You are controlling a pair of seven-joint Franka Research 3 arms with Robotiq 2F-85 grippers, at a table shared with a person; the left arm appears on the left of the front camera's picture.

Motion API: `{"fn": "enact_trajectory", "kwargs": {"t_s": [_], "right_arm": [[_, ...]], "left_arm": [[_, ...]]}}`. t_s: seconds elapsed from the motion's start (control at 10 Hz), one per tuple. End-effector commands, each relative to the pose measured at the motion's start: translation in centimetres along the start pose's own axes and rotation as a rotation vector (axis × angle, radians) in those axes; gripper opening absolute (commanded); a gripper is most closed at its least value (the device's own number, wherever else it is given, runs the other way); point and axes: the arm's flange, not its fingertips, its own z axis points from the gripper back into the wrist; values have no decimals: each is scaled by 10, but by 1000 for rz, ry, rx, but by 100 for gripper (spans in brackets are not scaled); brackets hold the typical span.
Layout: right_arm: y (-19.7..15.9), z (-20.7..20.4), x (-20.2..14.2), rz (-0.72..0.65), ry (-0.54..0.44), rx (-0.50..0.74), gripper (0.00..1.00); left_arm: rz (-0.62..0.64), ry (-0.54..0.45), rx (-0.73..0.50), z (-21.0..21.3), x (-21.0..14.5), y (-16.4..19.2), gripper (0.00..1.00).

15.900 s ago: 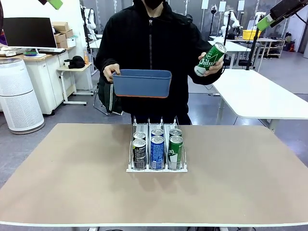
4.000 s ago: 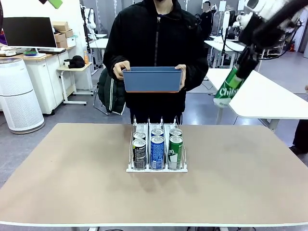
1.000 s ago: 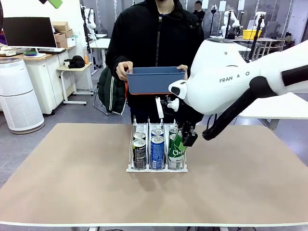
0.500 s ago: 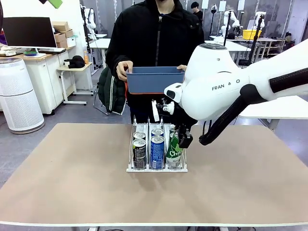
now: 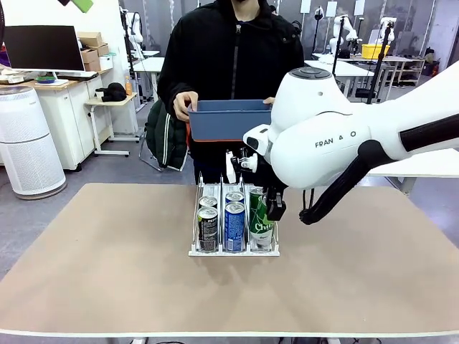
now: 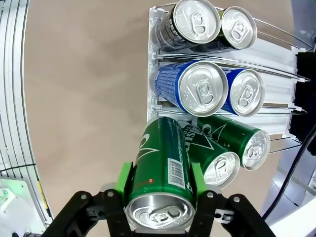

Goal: Fill the beverage cans into the dispenser.
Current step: Place the picked Sprite in the line of the Automatic Can Dispenser with the same cans.

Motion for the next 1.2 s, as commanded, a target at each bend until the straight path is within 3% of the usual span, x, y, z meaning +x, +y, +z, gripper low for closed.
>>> {"fn": "enact_trajectory", "kwargs": {"t_s": [0.0, 1.1], "right_arm": [[-17, -10, -4, -7, 32, -58, 58], [-25, -34, -8, -48, 72, -67, 58]], "left_arm": [[5, 2, -1, -1, -1, 0, 100], [5, 2, -1, -1, -1, 0, 100]]}}
